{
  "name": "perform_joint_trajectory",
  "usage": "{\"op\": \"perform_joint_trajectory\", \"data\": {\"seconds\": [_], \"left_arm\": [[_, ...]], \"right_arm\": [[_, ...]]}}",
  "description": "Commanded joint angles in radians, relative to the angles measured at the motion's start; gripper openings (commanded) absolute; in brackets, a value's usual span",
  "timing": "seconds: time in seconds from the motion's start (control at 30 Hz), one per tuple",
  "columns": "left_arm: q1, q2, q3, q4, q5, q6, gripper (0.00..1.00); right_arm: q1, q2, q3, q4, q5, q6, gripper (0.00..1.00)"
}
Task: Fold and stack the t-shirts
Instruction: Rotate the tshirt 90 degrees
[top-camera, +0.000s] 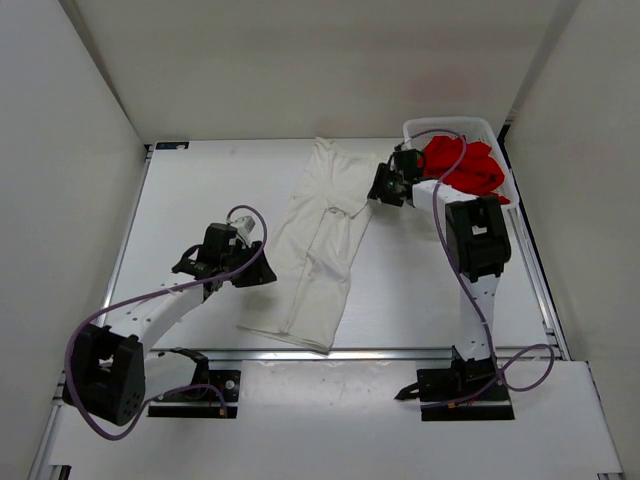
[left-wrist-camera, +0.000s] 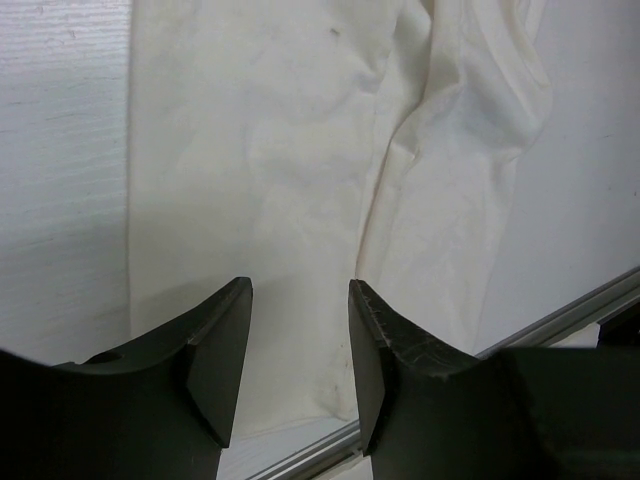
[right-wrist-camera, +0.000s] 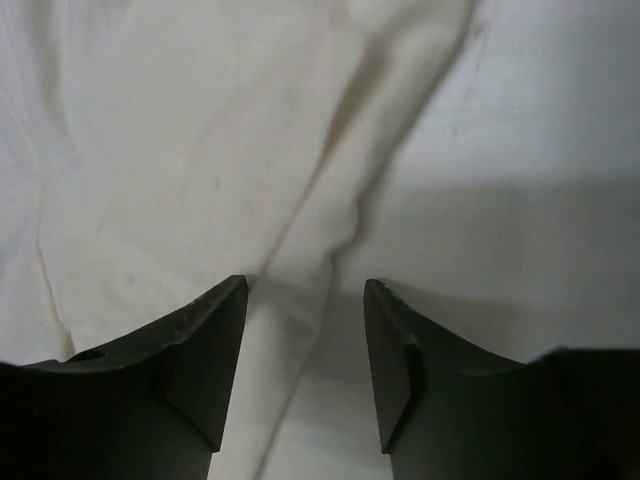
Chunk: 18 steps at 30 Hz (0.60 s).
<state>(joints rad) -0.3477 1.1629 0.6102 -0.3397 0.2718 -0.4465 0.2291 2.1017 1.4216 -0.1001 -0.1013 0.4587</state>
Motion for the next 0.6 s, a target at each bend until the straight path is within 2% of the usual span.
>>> {"op": "perform_joint_trajectory", "data": {"seconds": [0.0, 0.03, 0.1, 0.2, 0.23, 0.27, 0.3, 0.33, 0.43, 0.57], "left_arm": [[0.013, -0.026, -0.010, 0.021, 0.023, 0.005, 0.54], [0.028, -0.029, -0.015, 0.022, 0.035, 0.006, 0.54], [0.039, -0.026, -0.015, 0.011, 0.030, 0.011, 0.54], [0.042, -0.026, -0.018, -0.004, 0.035, 0.009, 0.54], [0.042, -0.029, -0.023, -0.005, 0.033, 0.009, 0.54], [0.044, -0.032, -0.026, -0.012, 0.032, 0.014, 0.54], [0.046, -0.043, -0.047, -0.036, 0.026, 0.011, 0.56], [0.047, -0.049, -0.061, -0.048, 0.018, 0.012, 0.58], [0.065, -0.084, -0.092, -0.059, 0.003, 0.008, 0.60], [0.107, -0.130, -0.115, -0.088, -0.028, 0.002, 0.59]], "right_arm": [[-0.007, 0.134, 0.217, -0.162, -0.011, -0.012, 0.44], [-0.010, 0.162, 0.274, -0.185, -0.012, -0.015, 0.41], [-0.001, 0.213, 0.364, -0.204, -0.027, -0.031, 0.26], [0.010, 0.404, 0.676, -0.378, -0.072, -0.069, 0.10], [0.016, 0.502, 0.861, -0.470, -0.102, -0.098, 0.05], [0.032, 0.550, 1.078, -0.565, -0.122, -0.100, 0.07], [0.018, 0.551, 1.140, -0.587, -0.130, -0.126, 0.43], [0.012, 0.519, 1.067, -0.579, -0.117, -0.140, 0.50], [-0.014, 0.385, 1.042, -0.650, -0.069, -0.218, 0.56], [-0.019, 0.215, 1.024, -0.816, -0.058, -0.323, 0.54]]}}
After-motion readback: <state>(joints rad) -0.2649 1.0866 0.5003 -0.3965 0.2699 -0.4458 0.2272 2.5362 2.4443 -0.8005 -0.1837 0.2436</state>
